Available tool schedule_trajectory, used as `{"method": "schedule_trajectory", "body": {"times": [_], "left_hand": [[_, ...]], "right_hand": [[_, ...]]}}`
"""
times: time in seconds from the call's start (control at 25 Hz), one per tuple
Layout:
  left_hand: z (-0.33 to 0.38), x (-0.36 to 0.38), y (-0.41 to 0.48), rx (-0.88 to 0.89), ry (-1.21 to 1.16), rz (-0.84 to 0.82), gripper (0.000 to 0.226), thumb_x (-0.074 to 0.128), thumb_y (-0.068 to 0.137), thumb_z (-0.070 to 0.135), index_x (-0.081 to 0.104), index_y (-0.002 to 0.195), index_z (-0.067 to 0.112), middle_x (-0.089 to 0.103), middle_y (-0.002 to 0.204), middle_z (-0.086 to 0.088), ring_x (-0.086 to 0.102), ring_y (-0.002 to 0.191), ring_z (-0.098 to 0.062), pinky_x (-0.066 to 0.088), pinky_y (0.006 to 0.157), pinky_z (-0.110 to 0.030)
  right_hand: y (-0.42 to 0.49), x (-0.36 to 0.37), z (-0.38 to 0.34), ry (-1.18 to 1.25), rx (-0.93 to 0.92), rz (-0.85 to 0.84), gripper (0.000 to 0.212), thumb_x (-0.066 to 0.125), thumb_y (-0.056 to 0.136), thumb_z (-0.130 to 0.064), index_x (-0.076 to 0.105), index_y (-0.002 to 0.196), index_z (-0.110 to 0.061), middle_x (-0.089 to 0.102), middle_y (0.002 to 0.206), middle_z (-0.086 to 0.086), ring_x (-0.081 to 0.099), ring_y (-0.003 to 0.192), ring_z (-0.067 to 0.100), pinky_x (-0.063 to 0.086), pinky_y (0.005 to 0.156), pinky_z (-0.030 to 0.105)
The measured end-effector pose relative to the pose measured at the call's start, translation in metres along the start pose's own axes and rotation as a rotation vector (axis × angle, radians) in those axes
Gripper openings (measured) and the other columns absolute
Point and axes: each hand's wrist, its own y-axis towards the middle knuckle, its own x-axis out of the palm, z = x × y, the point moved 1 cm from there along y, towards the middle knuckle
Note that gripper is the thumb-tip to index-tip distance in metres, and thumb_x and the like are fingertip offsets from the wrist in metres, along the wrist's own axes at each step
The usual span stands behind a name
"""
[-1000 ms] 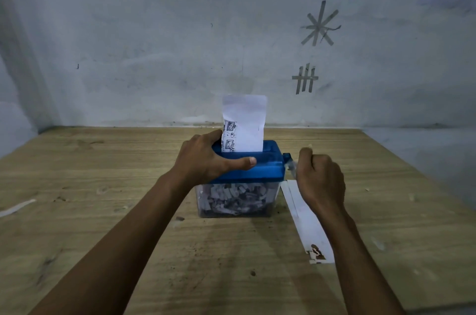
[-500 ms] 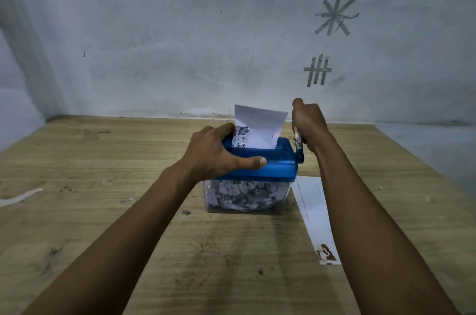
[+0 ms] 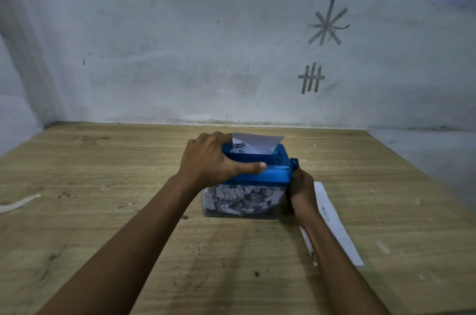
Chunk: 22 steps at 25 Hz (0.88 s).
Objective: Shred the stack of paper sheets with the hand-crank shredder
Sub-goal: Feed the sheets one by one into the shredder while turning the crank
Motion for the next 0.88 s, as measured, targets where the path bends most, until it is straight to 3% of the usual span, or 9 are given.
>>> {"method": "schedule_trajectory", "body": {"times": [0.08, 0.12, 0.16, 0.24, 0.4, 0.56, 0.76, 0.88], "left_hand": [[0.000, 0.002, 0.000, -0.015, 0.042, -0.019, 0.079, 0.039, 0.050, 0.104, 0.056, 0.083, 0.034, 0.059, 0.091, 0.017, 0.057, 0.098, -0.021, 0.041, 0.090, -0.040], [0.000, 0.003, 0.000, -0.023, 0.059, -0.035, 0.091, 0.035, 0.049, 0.105, 0.064, 0.101, 0.036, 0.064, 0.108, 0.015, 0.057, 0.108, -0.021, 0.039, 0.095, -0.043], [0.000, 0.002, 0.001, -0.034, 0.074, -0.048, 0.100, 0.032, 0.049, 0.106, 0.063, 0.119, 0.041, 0.064, 0.123, 0.015, 0.055, 0.116, -0.020, 0.037, 0.099, -0.044], [0.001, 0.000, 0.002, -0.046, 0.088, -0.056, 0.106, 0.030, 0.048, 0.106, 0.057, 0.130, 0.045, 0.060, 0.133, 0.015, 0.052, 0.122, -0.019, 0.034, 0.099, -0.046], [0.004, -0.003, 0.003, -0.013, 0.064, -0.074, 0.105, 0.031, 0.049, 0.103, 0.058, 0.129, 0.040, 0.063, 0.126, 0.014, 0.052, 0.119, -0.018, 0.028, 0.094, -0.041], [0.002, -0.005, 0.002, 0.043, 0.014, -0.105, 0.101, 0.035, 0.050, 0.101, 0.058, 0.128, 0.040, 0.060, 0.112, 0.017, 0.050, 0.109, -0.010, 0.025, 0.095, -0.035], [0.002, -0.006, 0.003, 0.087, -0.051, -0.050, 0.089, 0.048, 0.055, 0.095, 0.066, 0.114, 0.031, 0.056, 0.091, 0.015, 0.054, 0.092, -0.015, 0.037, 0.078, -0.030], [0.000, -0.002, 0.003, 0.081, -0.051, -0.042, 0.089, 0.048, 0.054, 0.097, 0.065, 0.110, 0.030, 0.057, 0.091, 0.015, 0.053, 0.090, -0.016, 0.038, 0.074, -0.031]], "right_hand": [[-0.025, -0.013, 0.005, -0.135, -0.010, -0.007, 0.046, 0.027, 0.109, -0.032, 0.055, 0.078, -0.012, 0.060, 0.073, 0.006, 0.055, 0.069, 0.021, 0.039, 0.063, 0.033], [-0.037, -0.021, 0.004, -0.192, -0.014, -0.018, 0.046, 0.029, 0.108, -0.031, 0.053, 0.075, -0.011, 0.056, 0.069, 0.005, 0.052, 0.066, 0.020, 0.037, 0.063, 0.033], [-0.047, -0.031, 0.001, -0.227, -0.039, -0.023, 0.044, 0.032, 0.106, -0.029, 0.050, 0.070, -0.012, 0.053, 0.064, 0.004, 0.049, 0.063, 0.020, 0.035, 0.062, 0.033], [-0.059, -0.047, -0.013, -0.291, -0.130, -0.001, 0.046, 0.038, 0.102, -0.029, 0.047, 0.061, -0.013, 0.046, 0.055, 0.002, 0.044, 0.055, 0.018, 0.033, 0.059, 0.032], [-0.058, -0.051, -0.057, -0.314, -0.249, 0.220, 0.055, 0.038, 0.103, -0.028, 0.047, 0.052, -0.009, 0.047, 0.051, 0.007, 0.042, 0.050, 0.020, 0.030, 0.052, 0.032], [-0.040, -0.043, -0.103, -0.232, -0.289, 0.347, 0.050, 0.034, 0.103, -0.025, 0.042, 0.057, -0.009, 0.048, 0.057, 0.004, 0.044, 0.054, 0.019, 0.032, 0.052, 0.033], [0.026, -0.023, -0.126, -0.305, -0.130, 0.157, 0.037, 0.031, 0.097, -0.034, 0.052, 0.079, -0.010, 0.064, 0.082, 0.012, 0.058, 0.075, 0.027, 0.047, 0.072, 0.039], [0.044, -0.011, -0.105, -0.235, -0.068, 0.025, 0.033, 0.035, 0.094, -0.030, 0.052, 0.074, -0.009, 0.059, 0.075, 0.009, 0.053, 0.069, 0.026, 0.040, 0.065, 0.035]]}}
